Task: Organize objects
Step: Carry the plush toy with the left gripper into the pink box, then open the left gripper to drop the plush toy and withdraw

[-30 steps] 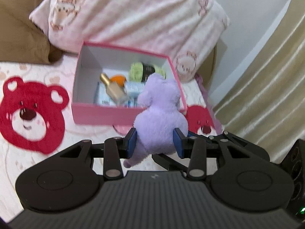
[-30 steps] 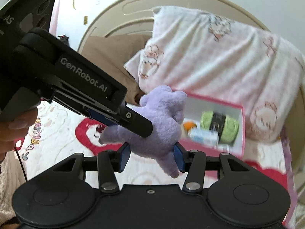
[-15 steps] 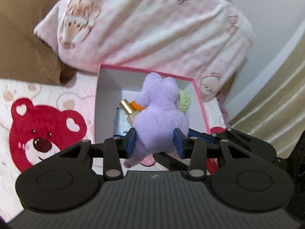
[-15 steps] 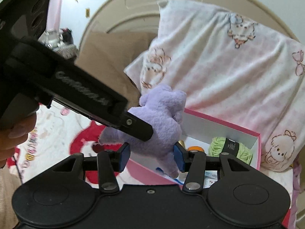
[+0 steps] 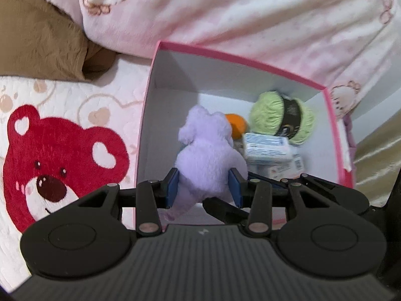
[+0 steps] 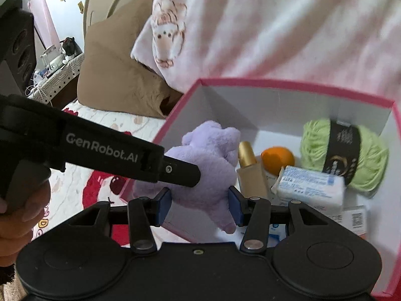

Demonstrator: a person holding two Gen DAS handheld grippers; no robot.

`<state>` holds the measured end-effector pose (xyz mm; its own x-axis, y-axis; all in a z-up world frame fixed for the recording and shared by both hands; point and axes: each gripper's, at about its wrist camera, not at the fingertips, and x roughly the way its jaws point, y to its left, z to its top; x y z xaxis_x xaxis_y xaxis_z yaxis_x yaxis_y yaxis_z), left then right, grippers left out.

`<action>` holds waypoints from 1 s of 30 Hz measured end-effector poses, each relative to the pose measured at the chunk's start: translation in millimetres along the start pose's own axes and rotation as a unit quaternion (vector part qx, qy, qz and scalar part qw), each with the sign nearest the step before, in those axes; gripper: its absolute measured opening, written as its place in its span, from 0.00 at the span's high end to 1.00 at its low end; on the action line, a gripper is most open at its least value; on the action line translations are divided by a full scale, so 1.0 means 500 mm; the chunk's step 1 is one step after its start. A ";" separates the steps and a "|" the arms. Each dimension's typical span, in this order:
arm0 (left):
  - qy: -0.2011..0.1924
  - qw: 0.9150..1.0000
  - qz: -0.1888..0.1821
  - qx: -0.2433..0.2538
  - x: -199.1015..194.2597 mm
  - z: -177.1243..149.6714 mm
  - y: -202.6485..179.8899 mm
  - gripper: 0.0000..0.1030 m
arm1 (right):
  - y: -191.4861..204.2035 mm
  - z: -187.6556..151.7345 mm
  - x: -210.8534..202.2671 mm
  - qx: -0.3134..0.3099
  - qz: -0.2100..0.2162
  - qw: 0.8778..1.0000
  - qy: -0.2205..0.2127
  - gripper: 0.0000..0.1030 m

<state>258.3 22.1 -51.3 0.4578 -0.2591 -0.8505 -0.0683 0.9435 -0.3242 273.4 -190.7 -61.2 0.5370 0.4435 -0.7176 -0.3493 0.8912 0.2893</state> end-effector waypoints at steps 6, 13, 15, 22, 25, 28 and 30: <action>0.003 1.000 0.007 0.024 0.033 -0.013 -0.008 0.59 | -0.051 -0.006 0.022 0.043 0.036 0.998 0.020 0.49; 0.000 0.999 -0.001 0.044 0.050 -0.020 -0.011 0.58 | -0.061 -0.005 0.029 0.051 0.026 0.998 0.034 0.58; -0.008 0.999 0.003 0.051 0.048 -0.018 -0.009 0.57 | -0.061 -0.006 0.032 0.056 0.019 0.998 0.032 0.60; -0.044 0.997 0.022 0.067 0.019 -0.014 0.006 0.47 | -0.076 0.002 0.019 0.073 -0.006 0.997 0.025 0.57; -0.048 0.996 0.027 0.071 -0.002 -0.017 0.004 0.43 | -0.059 0.002 -0.017 0.057 -0.019 0.998 0.012 0.57; -0.046 0.995 0.040 0.082 -0.024 -0.023 -0.007 0.38 | -0.039 -0.005 -0.060 0.043 -0.032 0.999 0.000 0.55; -0.046 0.994 0.047 0.088 -0.044 -0.030 -0.018 0.32 | -0.030 -0.012 -0.100 0.046 -0.017 0.998 -0.026 0.50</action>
<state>235.5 16.2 -36.1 0.5360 -0.1555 -0.8297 0.0370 0.9863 -0.1609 247.2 -227.0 -33.5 0.5880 0.4151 -0.6942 -0.2598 0.9097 0.3238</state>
